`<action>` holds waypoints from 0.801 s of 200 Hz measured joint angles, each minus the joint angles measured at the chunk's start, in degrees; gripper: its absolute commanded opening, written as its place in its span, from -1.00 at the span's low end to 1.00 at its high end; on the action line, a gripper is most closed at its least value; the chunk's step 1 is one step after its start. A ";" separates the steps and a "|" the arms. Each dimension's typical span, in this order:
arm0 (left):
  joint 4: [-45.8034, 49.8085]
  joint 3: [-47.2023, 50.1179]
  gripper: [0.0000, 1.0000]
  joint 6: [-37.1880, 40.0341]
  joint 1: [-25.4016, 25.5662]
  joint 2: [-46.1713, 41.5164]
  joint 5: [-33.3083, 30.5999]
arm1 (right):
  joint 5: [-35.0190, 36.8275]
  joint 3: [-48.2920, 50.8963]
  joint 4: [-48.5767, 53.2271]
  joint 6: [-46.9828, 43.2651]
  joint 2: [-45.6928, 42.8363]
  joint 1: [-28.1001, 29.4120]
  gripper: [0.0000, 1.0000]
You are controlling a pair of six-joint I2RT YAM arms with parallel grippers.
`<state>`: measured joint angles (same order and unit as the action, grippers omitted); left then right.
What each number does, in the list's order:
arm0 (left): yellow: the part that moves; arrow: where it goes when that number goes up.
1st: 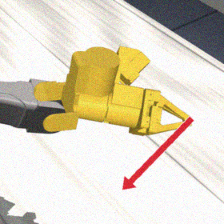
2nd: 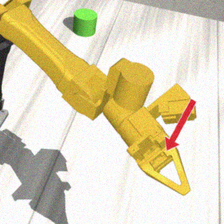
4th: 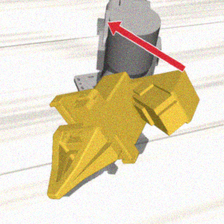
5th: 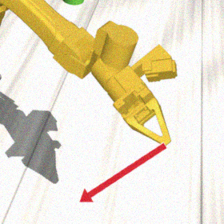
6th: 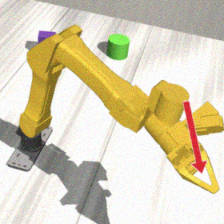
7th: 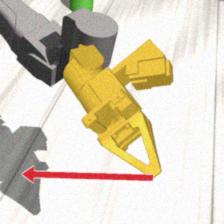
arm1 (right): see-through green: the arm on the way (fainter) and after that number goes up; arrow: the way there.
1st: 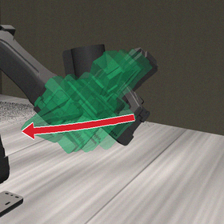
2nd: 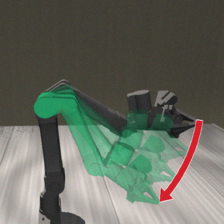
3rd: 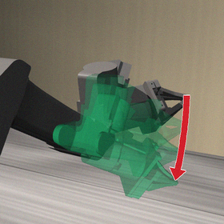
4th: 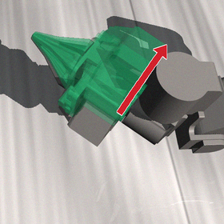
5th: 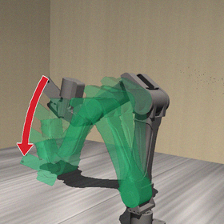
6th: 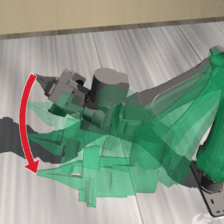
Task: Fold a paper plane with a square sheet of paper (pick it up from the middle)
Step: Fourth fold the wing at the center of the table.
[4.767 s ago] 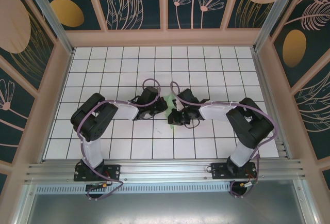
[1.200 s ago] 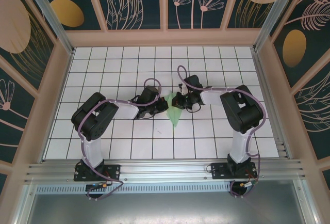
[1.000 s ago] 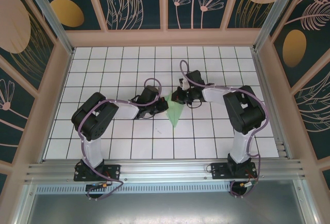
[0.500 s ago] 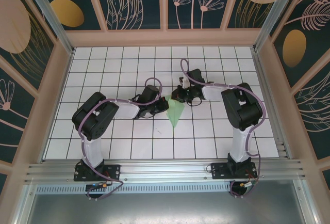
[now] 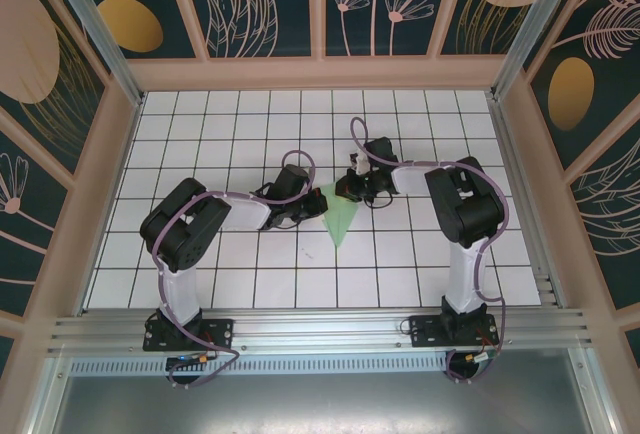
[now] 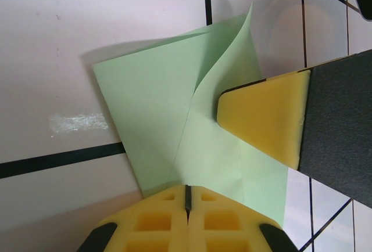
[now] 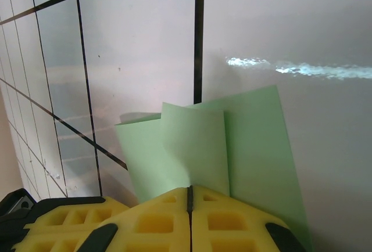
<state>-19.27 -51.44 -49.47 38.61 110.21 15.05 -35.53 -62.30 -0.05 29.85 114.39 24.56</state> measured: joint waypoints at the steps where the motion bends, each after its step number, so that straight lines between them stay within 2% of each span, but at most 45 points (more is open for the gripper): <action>1: 0.00 0.00 -1.00 0.00 0.00 0.00 0.00 | 0.00 -0.02 0.00 0.02 0.00 0.00 -0.82; 160: 0.00 -0.07 -1.00 1.09 0.02 0.09 0.17 | 0.55 -6.93 4.79 -1.05 3.58 -0.94 -0.83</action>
<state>-19.27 -51.51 -48.38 38.63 110.30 15.22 -34.98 -69.23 4.73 28.80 117.97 23.62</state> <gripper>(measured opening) 0.067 0.086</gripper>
